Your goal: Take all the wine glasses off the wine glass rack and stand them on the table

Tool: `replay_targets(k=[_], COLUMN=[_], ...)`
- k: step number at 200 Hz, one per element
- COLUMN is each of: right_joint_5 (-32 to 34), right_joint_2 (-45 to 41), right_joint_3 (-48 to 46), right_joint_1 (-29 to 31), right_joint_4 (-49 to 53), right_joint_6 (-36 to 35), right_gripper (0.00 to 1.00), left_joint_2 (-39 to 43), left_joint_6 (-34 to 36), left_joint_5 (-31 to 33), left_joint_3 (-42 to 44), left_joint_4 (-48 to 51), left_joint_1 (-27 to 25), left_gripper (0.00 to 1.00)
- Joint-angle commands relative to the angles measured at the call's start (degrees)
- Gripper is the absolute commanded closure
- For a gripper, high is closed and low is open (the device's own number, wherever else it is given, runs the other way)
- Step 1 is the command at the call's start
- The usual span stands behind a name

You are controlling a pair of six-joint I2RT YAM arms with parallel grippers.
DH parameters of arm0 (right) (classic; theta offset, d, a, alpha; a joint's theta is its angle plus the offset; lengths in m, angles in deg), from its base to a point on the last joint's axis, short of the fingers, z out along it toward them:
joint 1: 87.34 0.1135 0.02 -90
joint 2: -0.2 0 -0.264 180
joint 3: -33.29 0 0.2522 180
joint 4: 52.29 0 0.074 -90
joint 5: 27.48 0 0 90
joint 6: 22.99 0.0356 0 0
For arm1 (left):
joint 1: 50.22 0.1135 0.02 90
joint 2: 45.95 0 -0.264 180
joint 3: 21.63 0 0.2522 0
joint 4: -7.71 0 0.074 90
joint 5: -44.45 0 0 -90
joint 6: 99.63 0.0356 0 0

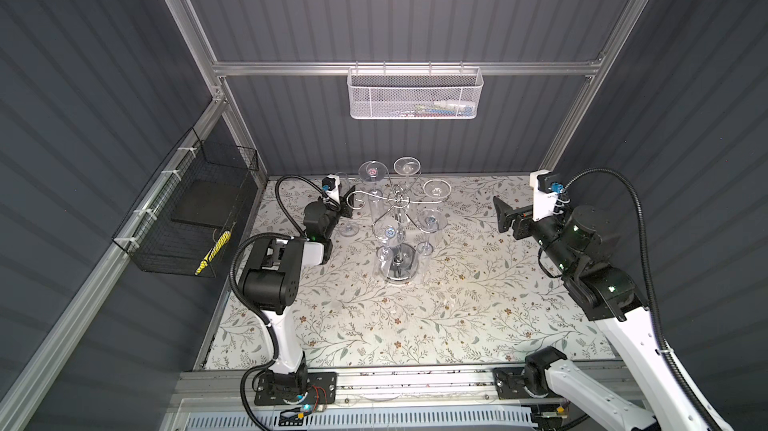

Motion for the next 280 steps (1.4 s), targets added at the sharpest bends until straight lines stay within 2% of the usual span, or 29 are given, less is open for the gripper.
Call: replay_targets(k=[1, 129, 148, 177, 211, 221, 280], right_joint_5=[-0.5, -0.7, -0.7, -0.8, -0.9, -0.9, -1.7], right_joint_2=[0.0, -0.8, -1.1, -1.2, -1.5, -1.6, -2.2], right_joint_3=[-0.7, -1.5, -1.5, -1.4, -1.0, -0.9, 0.0], right_joint_1=[-0.4, -0.8, -0.8, -1.0, -1.1, -1.1, -1.3], right_joint_4=[-1.7, -1.0, -0.8, -0.6, -0.1, 0.0, 1.0], right_joint_6=[0.8, 0.5, 0.5, 0.6, 0.7, 0.7, 0.8], right_gripper=[0.01, 0.01, 0.01, 0.01, 0.01, 0.01, 0.01], left_joint_2=[-1.0, -5.8, -5.9, -6.2, -5.1, -4.4, 3.4], left_joint_6=[1.2, 1.9, 1.9, 1.6, 1.7, 1.7, 1.9], left_joint_5=[-1.0, -3.7, -3.8, -4.0, -3.6, -3.3, -2.4], left_joint_3=[-2.2, -2.2, -1.9, -1.9, -1.3, -1.1, 0.1], left_joint_4=[-7.2, -10.6, -10.9, -11.2, -11.3, -11.3, -7.0], left_joint_1=[0.5, 0.5, 0.5, 0.5, 0.5, 0.5, 0.5], left_gripper=[0.66, 0.63, 0.55, 0.29, 0.1, 0.01, 0.0])
